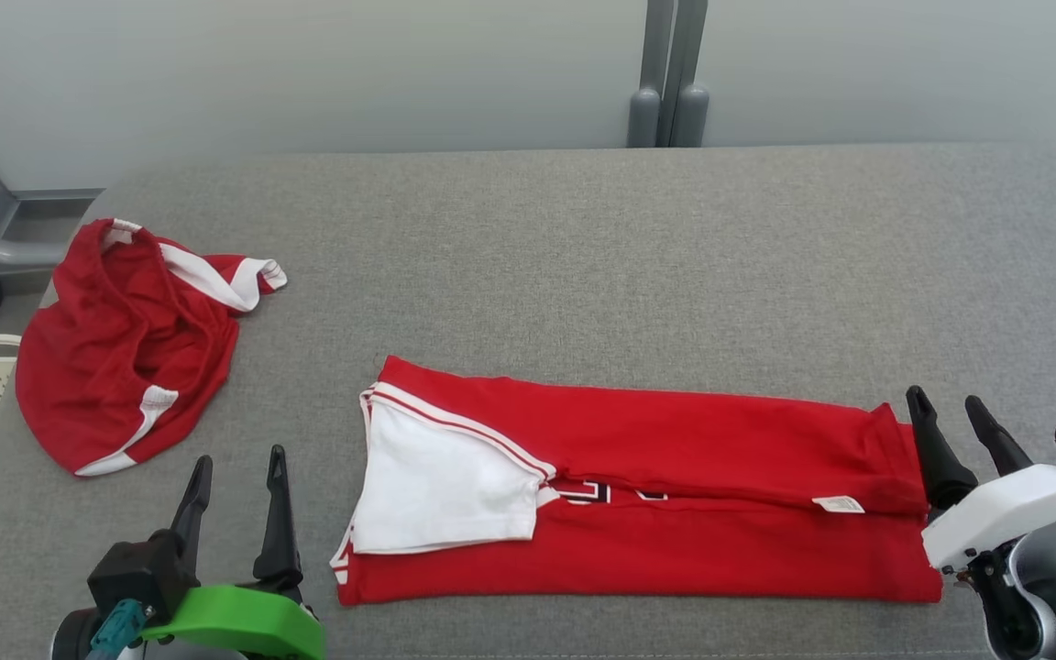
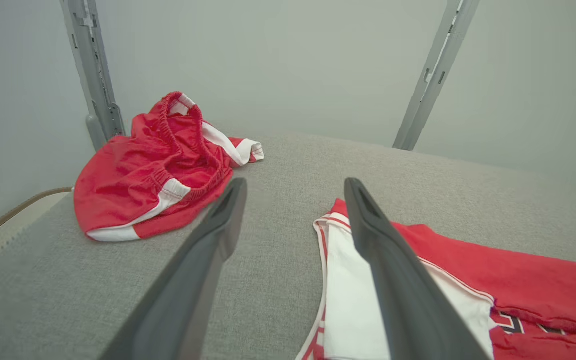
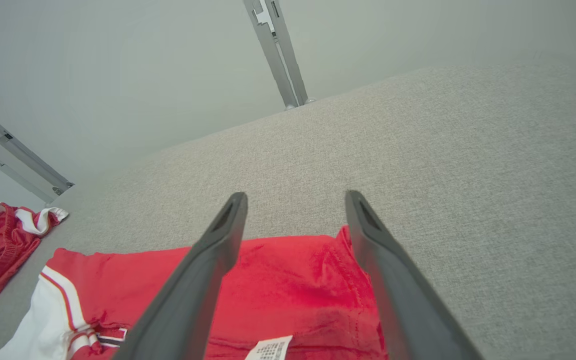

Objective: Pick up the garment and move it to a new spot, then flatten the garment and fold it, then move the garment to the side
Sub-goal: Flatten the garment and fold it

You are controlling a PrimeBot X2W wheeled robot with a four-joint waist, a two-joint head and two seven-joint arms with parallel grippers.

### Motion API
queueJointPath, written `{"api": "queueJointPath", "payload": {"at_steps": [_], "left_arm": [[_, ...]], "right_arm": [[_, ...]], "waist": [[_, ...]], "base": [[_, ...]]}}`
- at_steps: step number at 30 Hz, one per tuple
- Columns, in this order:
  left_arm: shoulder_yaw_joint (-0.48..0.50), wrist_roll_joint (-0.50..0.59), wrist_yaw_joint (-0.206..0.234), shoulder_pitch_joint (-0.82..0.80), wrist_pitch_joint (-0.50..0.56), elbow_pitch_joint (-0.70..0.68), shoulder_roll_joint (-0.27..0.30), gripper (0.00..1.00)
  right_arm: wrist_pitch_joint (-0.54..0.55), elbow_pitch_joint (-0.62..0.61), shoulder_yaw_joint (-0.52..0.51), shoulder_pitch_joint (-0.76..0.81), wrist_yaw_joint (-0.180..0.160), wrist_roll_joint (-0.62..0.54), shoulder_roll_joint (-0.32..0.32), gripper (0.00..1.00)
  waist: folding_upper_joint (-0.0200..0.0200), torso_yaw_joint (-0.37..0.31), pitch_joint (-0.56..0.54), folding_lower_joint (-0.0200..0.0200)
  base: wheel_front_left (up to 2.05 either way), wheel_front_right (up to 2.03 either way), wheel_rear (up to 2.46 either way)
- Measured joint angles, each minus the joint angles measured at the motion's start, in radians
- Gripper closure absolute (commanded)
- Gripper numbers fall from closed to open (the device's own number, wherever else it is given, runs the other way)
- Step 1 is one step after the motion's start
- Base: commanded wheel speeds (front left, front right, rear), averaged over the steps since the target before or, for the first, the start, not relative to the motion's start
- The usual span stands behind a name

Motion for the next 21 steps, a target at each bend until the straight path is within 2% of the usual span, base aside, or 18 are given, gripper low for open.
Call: {"api": "queueJointPath", "payload": {"at_steps": [7, 11, 21], "left_arm": [[0.053, 0.009, -0.048, 0.034, -0.010, 0.014, -0.030, 0.00], [0.088, 0.027, -0.088, 0.059, -0.012, 0.027, -0.047, 0.00], [0.112, 0.080, -0.131, 0.080, -0.012, 0.082, -0.065, 0.00]], "right_arm": [[-0.069, -0.026, -0.059, 0.037, 0.000, -0.041, 0.116, 0.00], [-0.102, -0.033, -0.036, 0.063, 0.000, -0.065, 0.141, 0.00], [-0.140, -0.023, 0.059, 0.106, -0.001, -0.113, 0.159, 0.00]], "waist": [[0.0000, 0.019, -0.045, 0.0000], [0.0000, 0.024, -0.064, 0.0000], [0.0000, 0.029, -0.069, 0.0000]], "base": [[0.00, 0.00, 0.00], [0.00, 0.00, 0.00], [0.00, 0.00, 0.00]]}}
